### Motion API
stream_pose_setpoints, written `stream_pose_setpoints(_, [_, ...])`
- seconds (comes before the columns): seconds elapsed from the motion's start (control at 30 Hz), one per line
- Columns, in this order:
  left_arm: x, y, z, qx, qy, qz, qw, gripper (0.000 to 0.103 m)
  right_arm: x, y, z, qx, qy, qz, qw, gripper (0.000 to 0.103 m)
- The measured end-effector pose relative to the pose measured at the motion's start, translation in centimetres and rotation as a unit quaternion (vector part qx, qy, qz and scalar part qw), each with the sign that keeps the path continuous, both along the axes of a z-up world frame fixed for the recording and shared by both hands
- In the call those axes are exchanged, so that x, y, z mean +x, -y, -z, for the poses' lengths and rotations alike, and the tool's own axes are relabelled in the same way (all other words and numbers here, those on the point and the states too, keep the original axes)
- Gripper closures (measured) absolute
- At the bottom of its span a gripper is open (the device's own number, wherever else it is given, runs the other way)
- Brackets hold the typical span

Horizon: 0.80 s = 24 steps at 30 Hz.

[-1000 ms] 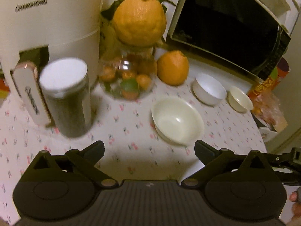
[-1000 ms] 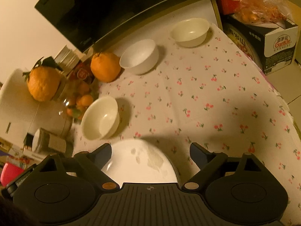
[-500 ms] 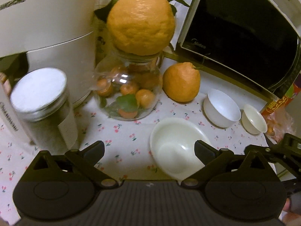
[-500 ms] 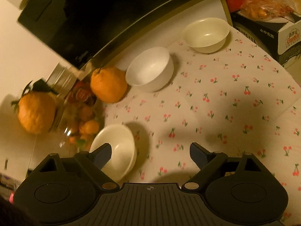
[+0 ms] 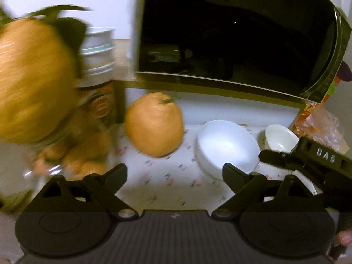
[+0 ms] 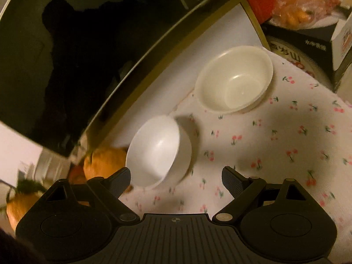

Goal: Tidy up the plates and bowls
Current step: 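Close both grippers on the rim of the white bowl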

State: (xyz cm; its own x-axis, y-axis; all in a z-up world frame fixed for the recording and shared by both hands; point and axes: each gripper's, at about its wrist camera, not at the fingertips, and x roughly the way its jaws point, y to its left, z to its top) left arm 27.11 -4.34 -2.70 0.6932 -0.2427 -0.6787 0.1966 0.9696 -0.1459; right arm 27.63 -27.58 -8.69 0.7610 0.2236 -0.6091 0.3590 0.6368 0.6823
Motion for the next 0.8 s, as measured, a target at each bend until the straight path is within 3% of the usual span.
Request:
stream_pose_setpoints(0.17, [2.6, 1.9, 1.5, -0.008, -0.011, 0.018, 0.9997, 0.046, 1.1, 1.7, 2.4, 0.043, 0.013, 0.003, 0.999, 0.031])
stream_pose_setpoints(0.3, [3.6, 2.5, 2.0, -0.012, -0.007, 0.018, 0.9997, 0.058, 1.9, 1.8, 3.6, 0.078, 0.025, -0.002, 0.997, 0.048])
stream_pose_setpoints(0.5, [5.0, 3.1, 3.2, -0.043, -0.021, 0.026, 0.9985, 0.078, 2.7, 1.3, 4.0, 0.087, 0.030, -0.009, 0.996, 0.074])
stream_pose_setpoints(0.53, [5.2, 3.2, 3.5, -0.045, -0.025, 0.028, 0.9983, 0.085, 2.7, 1.2, 4.0, 0.087, 0.032, -0.011, 0.996, 0.077])
stream_pose_setpoints(0.63, [5.1, 3.5, 3.9, -0.040, -0.026, 0.022, 0.9986, 0.093, 2.6, 1.2, 3.8, 0.079, 0.030, -0.011, 0.996, 0.078])
stream_pose_setpoints(0.8, [4.1, 3.4, 3.5, -0.042, -0.028, 0.024, 0.9984, 0.094, 2.3, 1.1, 2.9, 0.064, 0.024, -0.014, 0.998, 0.080])
